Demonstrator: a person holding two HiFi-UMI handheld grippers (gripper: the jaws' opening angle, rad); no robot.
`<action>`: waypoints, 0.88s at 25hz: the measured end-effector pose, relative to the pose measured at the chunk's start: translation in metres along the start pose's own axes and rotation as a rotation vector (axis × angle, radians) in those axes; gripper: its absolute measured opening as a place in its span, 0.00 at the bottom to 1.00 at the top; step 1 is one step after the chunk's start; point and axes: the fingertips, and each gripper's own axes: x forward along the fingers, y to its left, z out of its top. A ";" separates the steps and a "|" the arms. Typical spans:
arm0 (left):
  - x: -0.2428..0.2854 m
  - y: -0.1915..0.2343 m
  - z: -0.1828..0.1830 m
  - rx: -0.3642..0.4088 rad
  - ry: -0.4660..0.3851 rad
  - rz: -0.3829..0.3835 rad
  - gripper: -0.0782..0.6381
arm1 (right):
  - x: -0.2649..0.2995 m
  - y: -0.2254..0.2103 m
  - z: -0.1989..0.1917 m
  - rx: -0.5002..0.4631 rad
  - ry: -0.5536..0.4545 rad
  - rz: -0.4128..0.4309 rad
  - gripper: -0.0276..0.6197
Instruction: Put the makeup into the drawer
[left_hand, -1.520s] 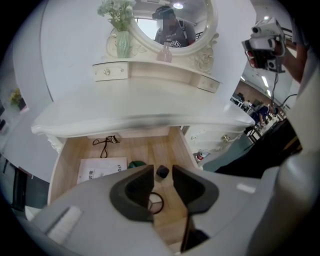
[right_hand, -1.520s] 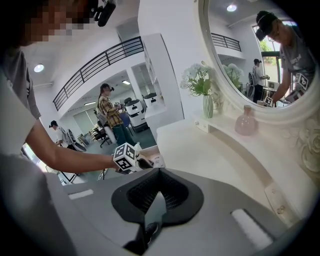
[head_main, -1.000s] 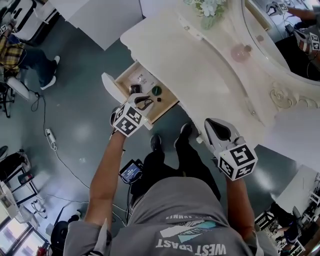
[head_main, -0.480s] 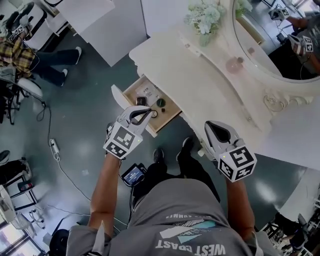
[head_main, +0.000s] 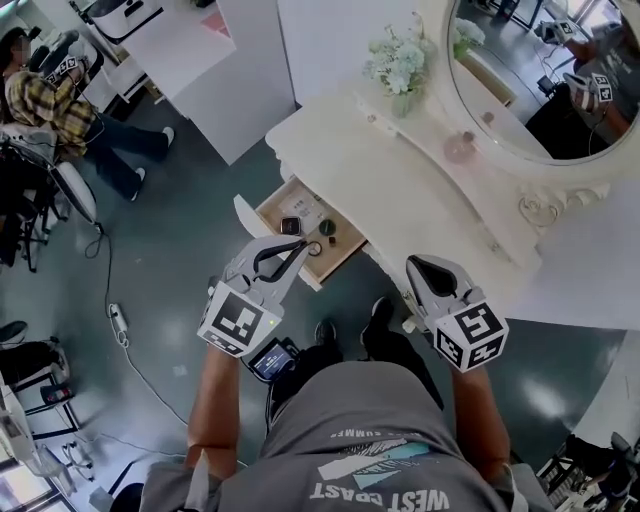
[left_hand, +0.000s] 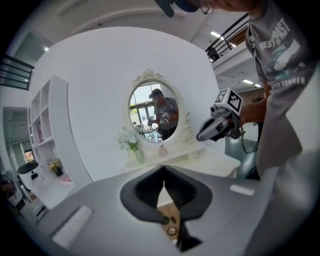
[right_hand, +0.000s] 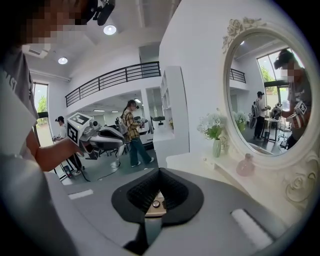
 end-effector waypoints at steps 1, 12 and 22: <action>-0.005 -0.001 0.005 0.009 -0.009 0.002 0.11 | -0.002 0.003 0.002 -0.005 -0.004 0.000 0.05; -0.047 -0.013 0.047 0.086 -0.105 0.016 0.11 | -0.026 0.030 0.010 -0.098 -0.019 -0.003 0.04; -0.053 -0.018 0.043 0.089 -0.110 -0.002 0.11 | -0.030 0.042 0.019 -0.159 -0.022 -0.016 0.04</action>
